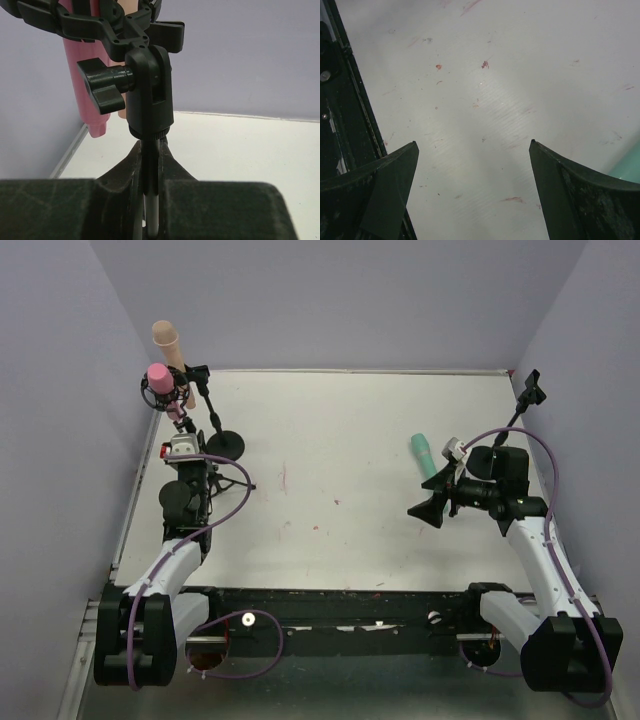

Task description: Attach the microphones to the stand

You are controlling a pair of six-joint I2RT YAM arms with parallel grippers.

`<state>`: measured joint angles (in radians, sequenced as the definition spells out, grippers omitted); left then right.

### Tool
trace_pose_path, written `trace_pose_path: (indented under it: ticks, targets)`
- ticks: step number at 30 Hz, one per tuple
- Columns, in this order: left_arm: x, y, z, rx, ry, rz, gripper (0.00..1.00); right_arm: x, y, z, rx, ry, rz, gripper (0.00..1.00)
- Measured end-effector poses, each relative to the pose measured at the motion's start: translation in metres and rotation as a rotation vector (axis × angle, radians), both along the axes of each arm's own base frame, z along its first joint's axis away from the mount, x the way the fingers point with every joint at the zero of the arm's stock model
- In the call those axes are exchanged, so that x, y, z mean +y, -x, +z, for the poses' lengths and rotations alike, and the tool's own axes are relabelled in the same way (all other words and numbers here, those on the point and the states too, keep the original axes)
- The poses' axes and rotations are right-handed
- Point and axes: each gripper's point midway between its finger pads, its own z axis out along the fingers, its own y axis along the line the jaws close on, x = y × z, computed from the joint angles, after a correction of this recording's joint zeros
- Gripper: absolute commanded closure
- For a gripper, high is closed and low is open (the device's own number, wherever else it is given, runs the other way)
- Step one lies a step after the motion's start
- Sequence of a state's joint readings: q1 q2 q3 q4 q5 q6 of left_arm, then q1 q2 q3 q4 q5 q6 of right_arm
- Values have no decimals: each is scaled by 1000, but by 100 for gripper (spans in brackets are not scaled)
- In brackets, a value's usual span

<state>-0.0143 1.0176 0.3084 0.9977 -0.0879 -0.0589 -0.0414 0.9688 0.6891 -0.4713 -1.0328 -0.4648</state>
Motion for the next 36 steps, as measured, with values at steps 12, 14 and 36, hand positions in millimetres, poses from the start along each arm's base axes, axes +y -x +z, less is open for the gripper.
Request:
trace_pose_path:
  ticks: [12,14,36]
  targets:
    - [-8,5,13,-39,6,-43,51,0,0,0,0,0,0,0]
    - [-8,7,16,-47,8,-44,43,0,0,0,0,0,0,0]
    - [-27,113,80,-28,292,-180,1,-1,0,11,-11,14,5,0]
